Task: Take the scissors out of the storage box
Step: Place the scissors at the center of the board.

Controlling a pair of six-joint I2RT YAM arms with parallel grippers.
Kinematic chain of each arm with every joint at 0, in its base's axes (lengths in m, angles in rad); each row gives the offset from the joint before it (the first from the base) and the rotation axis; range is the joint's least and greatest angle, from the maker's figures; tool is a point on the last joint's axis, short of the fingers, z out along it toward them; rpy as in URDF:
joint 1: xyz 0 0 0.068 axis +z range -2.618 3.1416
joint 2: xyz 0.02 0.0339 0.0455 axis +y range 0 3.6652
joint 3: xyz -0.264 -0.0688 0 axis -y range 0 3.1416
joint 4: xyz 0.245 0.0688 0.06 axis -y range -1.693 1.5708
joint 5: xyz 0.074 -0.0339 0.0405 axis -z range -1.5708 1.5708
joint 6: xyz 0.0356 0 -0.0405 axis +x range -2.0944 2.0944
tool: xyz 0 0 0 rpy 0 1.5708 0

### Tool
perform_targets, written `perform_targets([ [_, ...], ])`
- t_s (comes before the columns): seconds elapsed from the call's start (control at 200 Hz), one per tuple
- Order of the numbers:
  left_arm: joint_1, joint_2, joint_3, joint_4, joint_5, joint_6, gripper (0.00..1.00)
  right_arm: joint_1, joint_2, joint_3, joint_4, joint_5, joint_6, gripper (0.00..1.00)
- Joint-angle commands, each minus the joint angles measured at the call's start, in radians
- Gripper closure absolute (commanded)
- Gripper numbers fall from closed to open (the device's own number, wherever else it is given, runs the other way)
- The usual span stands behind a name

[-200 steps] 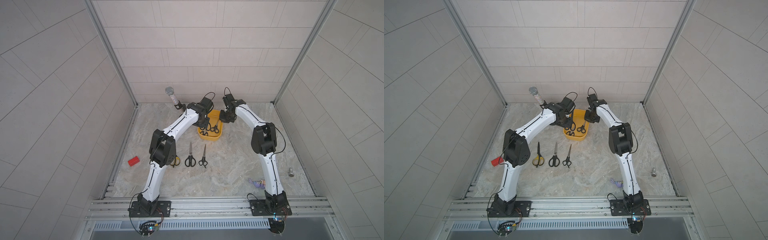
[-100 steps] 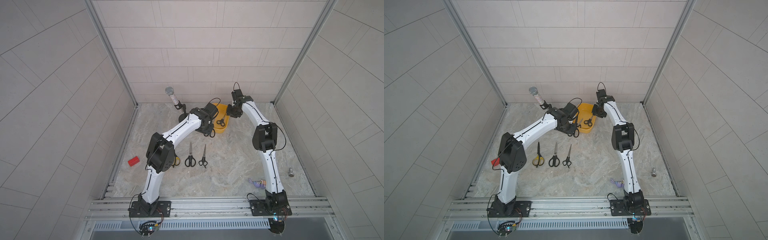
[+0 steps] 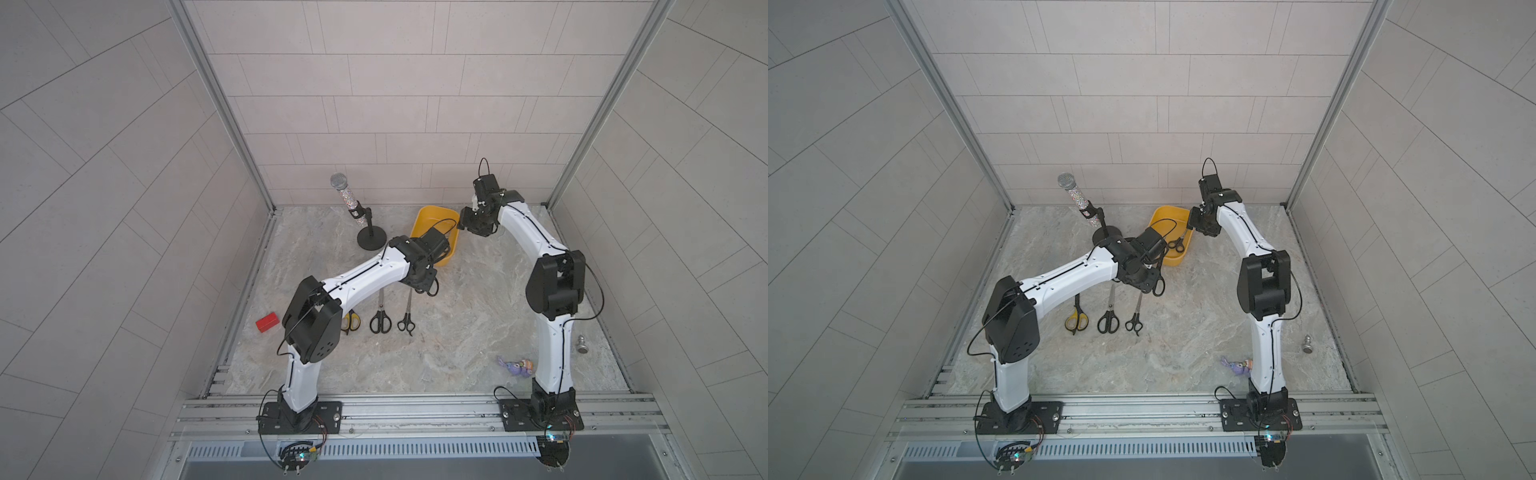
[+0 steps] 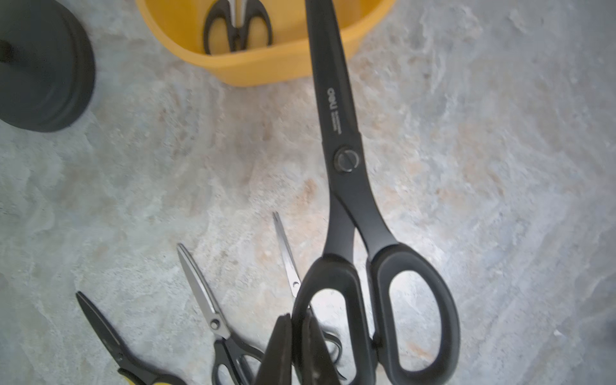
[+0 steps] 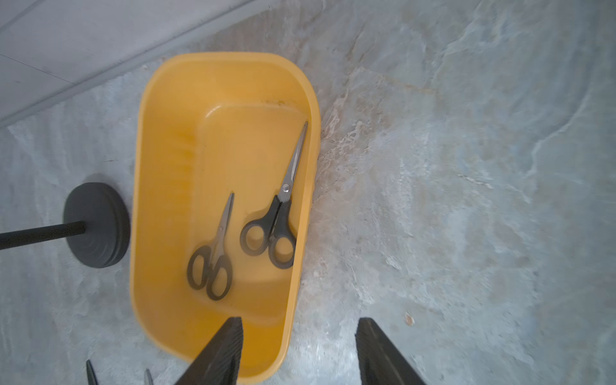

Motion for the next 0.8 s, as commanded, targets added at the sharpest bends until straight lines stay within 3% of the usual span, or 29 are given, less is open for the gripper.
perform_targets([
  [0.0, -0.052, -0.056, -0.078, 0.060, -0.040, -0.080, 1.00, -0.017, -0.109, -0.096, 0.037, 0.033, 0.005, 0.40],
  [0.345, -0.144, -0.084, -0.293, 0.244, -0.021, -0.281, 1.00, -0.009, -0.311, -0.359, 0.070, 0.066, 0.014, 0.40],
  [0.795, -0.181, 0.017, -0.303, 0.297, -0.006, -0.369, 1.00, -0.009, -0.326, -0.347, 0.049, 0.058, 0.016, 0.40],
])
